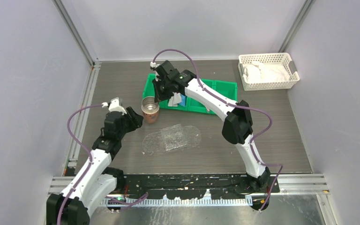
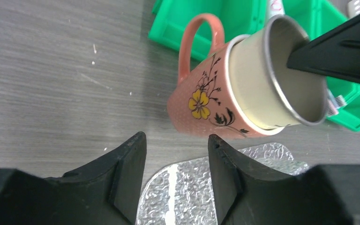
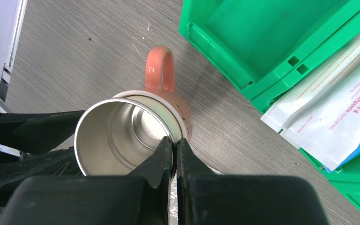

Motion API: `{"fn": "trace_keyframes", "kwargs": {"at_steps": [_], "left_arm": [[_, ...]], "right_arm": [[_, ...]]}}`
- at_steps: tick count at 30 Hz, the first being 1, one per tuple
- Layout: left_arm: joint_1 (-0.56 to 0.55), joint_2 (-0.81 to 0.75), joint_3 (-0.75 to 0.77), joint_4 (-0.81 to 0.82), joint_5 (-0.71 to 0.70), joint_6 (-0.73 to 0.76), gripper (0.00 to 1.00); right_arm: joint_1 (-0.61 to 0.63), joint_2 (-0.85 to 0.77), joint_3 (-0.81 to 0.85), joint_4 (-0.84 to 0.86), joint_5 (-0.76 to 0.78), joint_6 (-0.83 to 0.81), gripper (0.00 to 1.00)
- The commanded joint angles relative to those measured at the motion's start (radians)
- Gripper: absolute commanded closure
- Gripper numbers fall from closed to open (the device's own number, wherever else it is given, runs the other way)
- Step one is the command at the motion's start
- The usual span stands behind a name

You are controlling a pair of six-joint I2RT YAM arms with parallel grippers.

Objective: Prepare toiletry sets of a toothbrush and toothpaste on the tray

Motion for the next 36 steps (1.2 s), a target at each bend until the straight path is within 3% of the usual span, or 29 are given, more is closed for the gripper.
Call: {"fn": "trace_keyframes", "kwargs": {"at_steps": [1,9,36], "left_arm": [[-0.003,-0.066,-0.022,0.137,-0.029,-0.023,0.46],[-0.002,-0.151,-0.069,0.202,-0.032,-0.035,0.37],[-0.003,0.059,-0.074,0.287,0.009,-0.048,0.4]], "right_arm": [[-0.002,-0.058,0.003,0.083,-0.047,0.029,0.99],[-0.002,-0.05,-0.031,0.096,-0.058,0.034,0.99],[0.007,-0.085,-0.09,0.173,-0.12,0.063,0.99]]}}
